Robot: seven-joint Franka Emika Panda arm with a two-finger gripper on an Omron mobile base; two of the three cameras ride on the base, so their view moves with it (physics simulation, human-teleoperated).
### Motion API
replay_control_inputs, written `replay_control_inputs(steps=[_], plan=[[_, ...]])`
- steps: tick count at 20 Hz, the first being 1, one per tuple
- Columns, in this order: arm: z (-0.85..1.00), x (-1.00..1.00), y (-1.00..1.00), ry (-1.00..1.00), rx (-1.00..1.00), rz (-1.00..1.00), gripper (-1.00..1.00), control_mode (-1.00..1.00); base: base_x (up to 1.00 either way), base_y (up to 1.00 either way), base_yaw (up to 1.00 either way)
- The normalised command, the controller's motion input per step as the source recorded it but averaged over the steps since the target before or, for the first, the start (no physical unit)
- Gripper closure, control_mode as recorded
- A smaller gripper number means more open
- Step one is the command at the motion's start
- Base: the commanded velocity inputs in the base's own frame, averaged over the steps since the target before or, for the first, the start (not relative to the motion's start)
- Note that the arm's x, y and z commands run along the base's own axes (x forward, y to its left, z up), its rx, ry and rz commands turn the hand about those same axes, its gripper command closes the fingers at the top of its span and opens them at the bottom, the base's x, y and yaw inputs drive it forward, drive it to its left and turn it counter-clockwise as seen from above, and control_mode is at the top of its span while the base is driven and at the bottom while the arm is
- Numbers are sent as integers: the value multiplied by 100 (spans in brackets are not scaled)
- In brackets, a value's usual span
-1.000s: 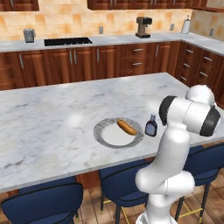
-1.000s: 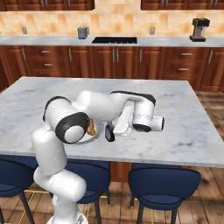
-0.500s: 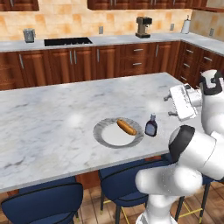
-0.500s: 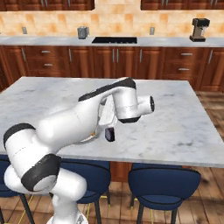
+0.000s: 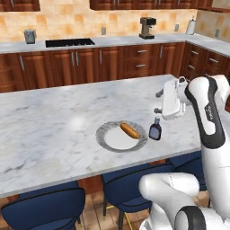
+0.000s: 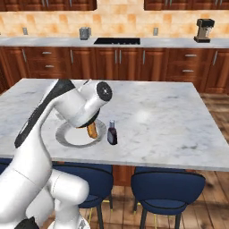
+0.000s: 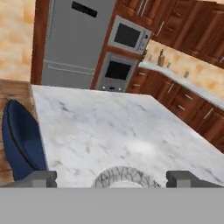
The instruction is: Move the hot dog bun to the plate on the dining table and place the condiment next to that plate. Then navigate to the fridge and take the sausage and place it on the plate as well.
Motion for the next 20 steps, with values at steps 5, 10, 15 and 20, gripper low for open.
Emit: replay_control_inputs(steps=[5, 10, 15, 20], plan=[[53, -21, 23, 49, 0, -64, -100, -100, 0, 0, 0], [34, 0, -13, 66, -1, -66, -100, -100, 0, 0, 0], [-21, -71, -8, 41, 0, -54, -100, -100, 0, 0, 0], [-56, -58, -1, 11, 0, -28, -100, -100, 0, 0, 0]])
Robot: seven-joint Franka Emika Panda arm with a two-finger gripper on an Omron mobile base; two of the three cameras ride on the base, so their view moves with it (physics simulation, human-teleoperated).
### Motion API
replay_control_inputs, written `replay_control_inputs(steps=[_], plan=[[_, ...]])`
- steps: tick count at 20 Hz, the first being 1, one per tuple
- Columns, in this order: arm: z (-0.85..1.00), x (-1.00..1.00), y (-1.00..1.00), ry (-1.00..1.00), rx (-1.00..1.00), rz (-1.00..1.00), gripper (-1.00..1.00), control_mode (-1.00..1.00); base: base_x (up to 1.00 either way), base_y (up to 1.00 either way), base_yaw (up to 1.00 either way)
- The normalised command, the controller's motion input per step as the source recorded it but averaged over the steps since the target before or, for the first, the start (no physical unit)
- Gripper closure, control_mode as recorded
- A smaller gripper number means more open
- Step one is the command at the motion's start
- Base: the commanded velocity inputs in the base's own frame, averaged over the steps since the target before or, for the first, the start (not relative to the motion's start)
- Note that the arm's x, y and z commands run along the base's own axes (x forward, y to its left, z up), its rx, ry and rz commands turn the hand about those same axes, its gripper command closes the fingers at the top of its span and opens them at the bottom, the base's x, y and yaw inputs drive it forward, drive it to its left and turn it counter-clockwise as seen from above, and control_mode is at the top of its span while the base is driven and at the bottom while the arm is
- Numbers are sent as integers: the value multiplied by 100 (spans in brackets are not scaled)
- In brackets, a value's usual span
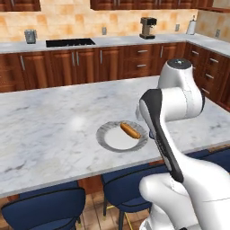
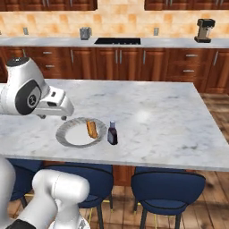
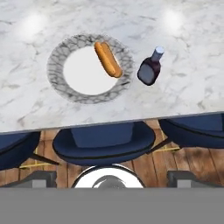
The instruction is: Move the hot dog bun to the plate on the dining table and place the condiment next to that plate. Then navigate to the fridge and take the sausage and place it on the plate as well.
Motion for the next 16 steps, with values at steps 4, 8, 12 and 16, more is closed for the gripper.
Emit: replay_control_inputs(steps=[4, 8, 12, 16], plan=[[-6, -5, 0, 1, 0, 0, -100, 100, -62, 4, 0], [0, 0, 0, 0, 0, 0, -100, 100, -96, 71, 29], [0, 0, 0, 0, 0, 0, -100, 100, -31, 88, 72], [0, 0, 0, 0, 0, 0, -100, 100, -4, 100, 70]])
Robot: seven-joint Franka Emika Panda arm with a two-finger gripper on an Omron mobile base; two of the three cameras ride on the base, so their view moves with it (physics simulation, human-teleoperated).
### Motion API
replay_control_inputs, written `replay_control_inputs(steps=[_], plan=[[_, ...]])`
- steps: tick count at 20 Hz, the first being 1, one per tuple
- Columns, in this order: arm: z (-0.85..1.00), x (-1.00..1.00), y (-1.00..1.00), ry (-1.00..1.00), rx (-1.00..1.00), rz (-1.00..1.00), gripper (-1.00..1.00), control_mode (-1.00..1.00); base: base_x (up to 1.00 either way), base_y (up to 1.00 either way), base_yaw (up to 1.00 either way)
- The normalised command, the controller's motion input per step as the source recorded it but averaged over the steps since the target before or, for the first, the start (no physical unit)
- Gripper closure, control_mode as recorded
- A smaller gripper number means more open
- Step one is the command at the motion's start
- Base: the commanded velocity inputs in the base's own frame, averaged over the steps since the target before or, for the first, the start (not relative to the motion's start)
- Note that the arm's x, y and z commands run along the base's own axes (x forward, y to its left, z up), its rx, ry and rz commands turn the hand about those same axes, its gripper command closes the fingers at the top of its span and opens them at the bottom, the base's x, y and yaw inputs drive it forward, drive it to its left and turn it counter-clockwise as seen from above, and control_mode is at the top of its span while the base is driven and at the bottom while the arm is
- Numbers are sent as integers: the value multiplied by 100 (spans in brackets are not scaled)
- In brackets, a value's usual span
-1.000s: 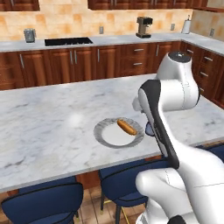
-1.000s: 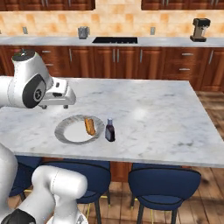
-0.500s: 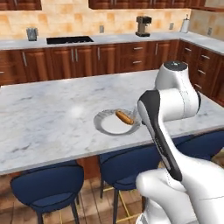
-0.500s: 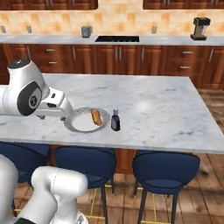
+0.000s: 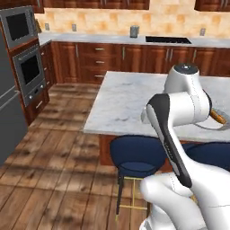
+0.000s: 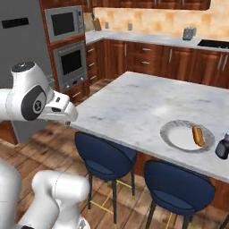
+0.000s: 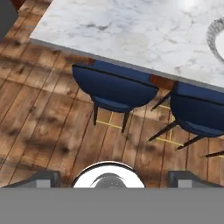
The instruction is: Move the hot dog bun to the plate on the dining table and place the condiment next to that plate. Then navigate to the fridge and take the sausage and place it on the plate as well.
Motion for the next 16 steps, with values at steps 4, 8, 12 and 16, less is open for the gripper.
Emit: replay_control_inputs(steps=[4, 8, 12, 16], plan=[[0, 0, 0, 0, 0, 0, -100, 100, 19, 100, 58], [0, 0, 0, 0, 0, 0, -100, 100, 63, 98, 50], [0, 0, 0, 0, 0, 0, -100, 100, 94, 73, 46], [0, 0, 0, 0, 0, 0, -100, 100, 100, 13, 39]])
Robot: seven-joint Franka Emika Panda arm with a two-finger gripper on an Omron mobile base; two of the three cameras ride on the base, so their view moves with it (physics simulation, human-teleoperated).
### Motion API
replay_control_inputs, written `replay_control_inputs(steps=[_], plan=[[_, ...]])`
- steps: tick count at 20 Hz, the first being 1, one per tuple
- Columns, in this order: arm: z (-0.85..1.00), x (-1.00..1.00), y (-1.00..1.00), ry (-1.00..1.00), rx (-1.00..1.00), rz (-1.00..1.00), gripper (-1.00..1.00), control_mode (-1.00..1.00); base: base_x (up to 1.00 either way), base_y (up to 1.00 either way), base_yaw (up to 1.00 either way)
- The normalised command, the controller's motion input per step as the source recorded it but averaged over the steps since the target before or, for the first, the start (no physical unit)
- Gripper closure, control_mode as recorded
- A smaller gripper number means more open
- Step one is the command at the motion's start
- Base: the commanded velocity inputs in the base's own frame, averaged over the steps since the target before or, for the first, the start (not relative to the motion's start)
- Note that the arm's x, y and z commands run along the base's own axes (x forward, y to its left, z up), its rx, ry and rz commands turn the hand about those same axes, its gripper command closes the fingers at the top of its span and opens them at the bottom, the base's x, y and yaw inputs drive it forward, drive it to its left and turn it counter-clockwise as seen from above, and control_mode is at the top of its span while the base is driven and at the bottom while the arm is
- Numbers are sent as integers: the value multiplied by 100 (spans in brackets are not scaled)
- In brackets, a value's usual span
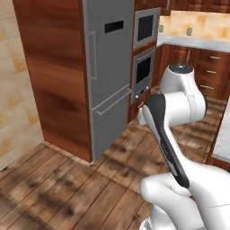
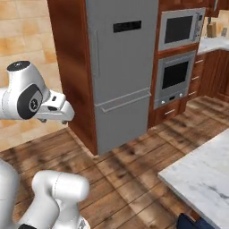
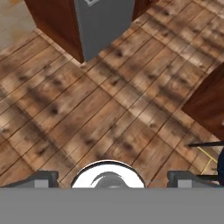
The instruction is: Move the hot dog bun to the plate on the dining table and place the condiment next to that plate. Then navigate to the fridge and take the sausage and place it on the plate as well.
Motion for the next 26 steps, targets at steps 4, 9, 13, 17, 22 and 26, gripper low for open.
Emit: replay_control_inputs(steps=[4, 9, 13, 17, 22, 26], plan=[[0, 0, 0, 0, 0, 0, -100, 100, 100, 0, 31], [0, 0, 0, 0, 0, 0, -100, 100, 100, 27, 21], [0, 0, 0, 0, 0, 0, -100, 100, 100, 27, 16], [0, 0, 0, 0, 0, 0, -100, 100, 100, 0, 17], [0, 0, 0, 0, 0, 0, -100, 100, 81, -23, 12], [0, 0, 0, 0, 0, 0, -100, 100, 24, -9, -16]])
